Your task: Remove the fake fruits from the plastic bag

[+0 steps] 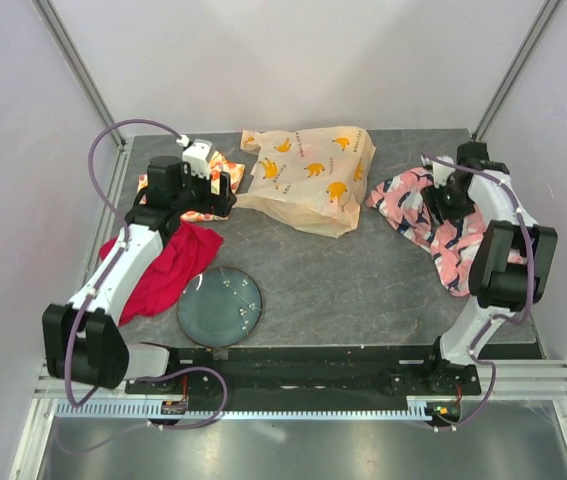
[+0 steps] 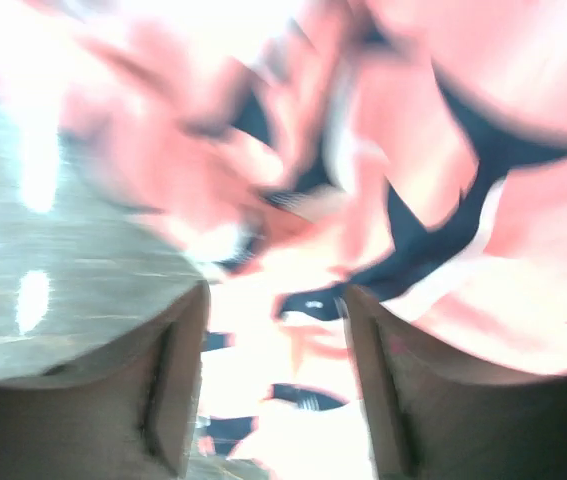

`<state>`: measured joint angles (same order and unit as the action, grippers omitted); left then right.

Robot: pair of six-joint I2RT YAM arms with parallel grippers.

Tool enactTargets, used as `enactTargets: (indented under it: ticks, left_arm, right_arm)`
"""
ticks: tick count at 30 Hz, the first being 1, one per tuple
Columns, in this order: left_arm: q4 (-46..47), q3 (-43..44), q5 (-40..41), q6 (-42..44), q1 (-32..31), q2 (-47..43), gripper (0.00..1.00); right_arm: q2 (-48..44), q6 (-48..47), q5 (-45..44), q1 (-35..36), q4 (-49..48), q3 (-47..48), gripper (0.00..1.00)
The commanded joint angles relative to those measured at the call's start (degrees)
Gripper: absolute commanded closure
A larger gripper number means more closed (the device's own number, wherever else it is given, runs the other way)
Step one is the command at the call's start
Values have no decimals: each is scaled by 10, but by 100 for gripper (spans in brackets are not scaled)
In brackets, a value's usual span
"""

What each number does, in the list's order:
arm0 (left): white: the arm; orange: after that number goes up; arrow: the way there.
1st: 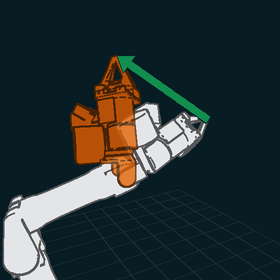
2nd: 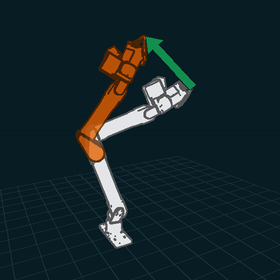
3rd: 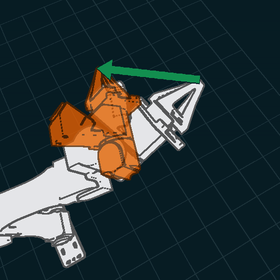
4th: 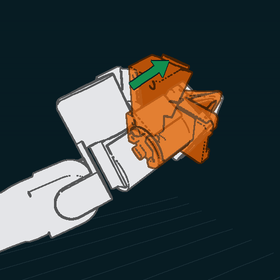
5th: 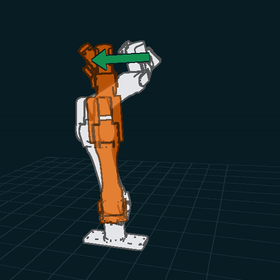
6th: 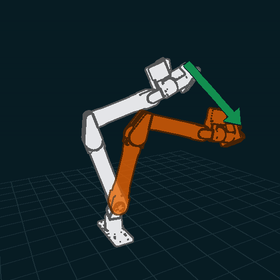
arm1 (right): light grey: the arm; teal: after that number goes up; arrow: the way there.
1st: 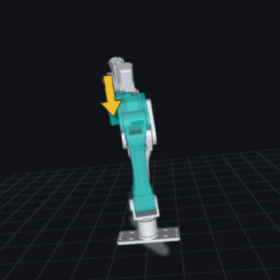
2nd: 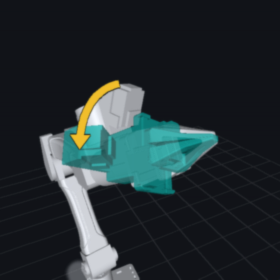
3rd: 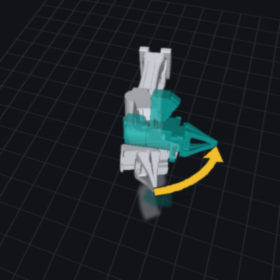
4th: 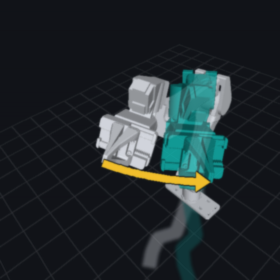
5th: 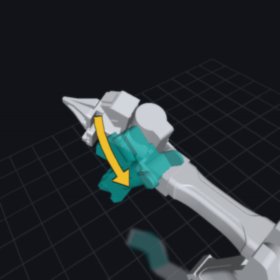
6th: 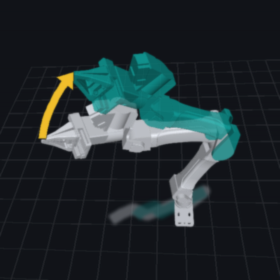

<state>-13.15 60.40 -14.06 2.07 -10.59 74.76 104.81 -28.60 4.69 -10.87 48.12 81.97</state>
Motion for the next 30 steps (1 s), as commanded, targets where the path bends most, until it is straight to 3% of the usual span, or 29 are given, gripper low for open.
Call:
enactTargets:
  ticks: [1, 3, 8, 11, 14, 15, 17, 18, 24, 28, 29, 30]
  left_arm:
    - [6, 33, 2, 132, 25, 78, 1]
    - [6, 52, -37, 179, 42, 120, 1]
    - [-24, 137, -60, 305, 58, 224, 1]
    - [-94, 204, -126, 315, 57, 273, 13]
    - [-176, 237, -208, 329, 42, 278, 40]
    - [-196, 226, -235, 346, 35, 271, 55]
    - [-227, 207, -257, 360, 8, 240, 78]
    - [-257, 190, -277, 360, 0, 228, 97]
    - [-296, 167, -384, 267, -93, 130, 98]
    - [-283, 201, -419, 203, -173, 121, 98]
    - [-278, 223, -422, 190, -181, 122, 96]
    - [-274, 235, -421, 166, -188, 129, 86]
  right_arm:
    - [-134, -3, 145, 72, 35, 59, 28]
    - [-160, 6, 168, 127, 35, 60, 20]
    - [-189, 64, 218, 182, 29, 68, 17]
    - [-183, 83, 225, 185, 29, 73, 16]
    - [-171, 89, 224, 187, 36, 78, 16]
    - [-168, 87, 223, 189, 39, 76, 16]
    - [-156, 75, 219, 201, 50, 70, 16]
    - [-153, 74, 213, 205, 51, 58, 17]
    - [-110, 112, 216, 224, 51, 4, 19]
    - [-28, 148, 165, 226, 15, 17, 20]
    - [-9, 152, 155, 226, -1, 43, 20]
    - [35, 158, 144, 225, -7, 63, 20]
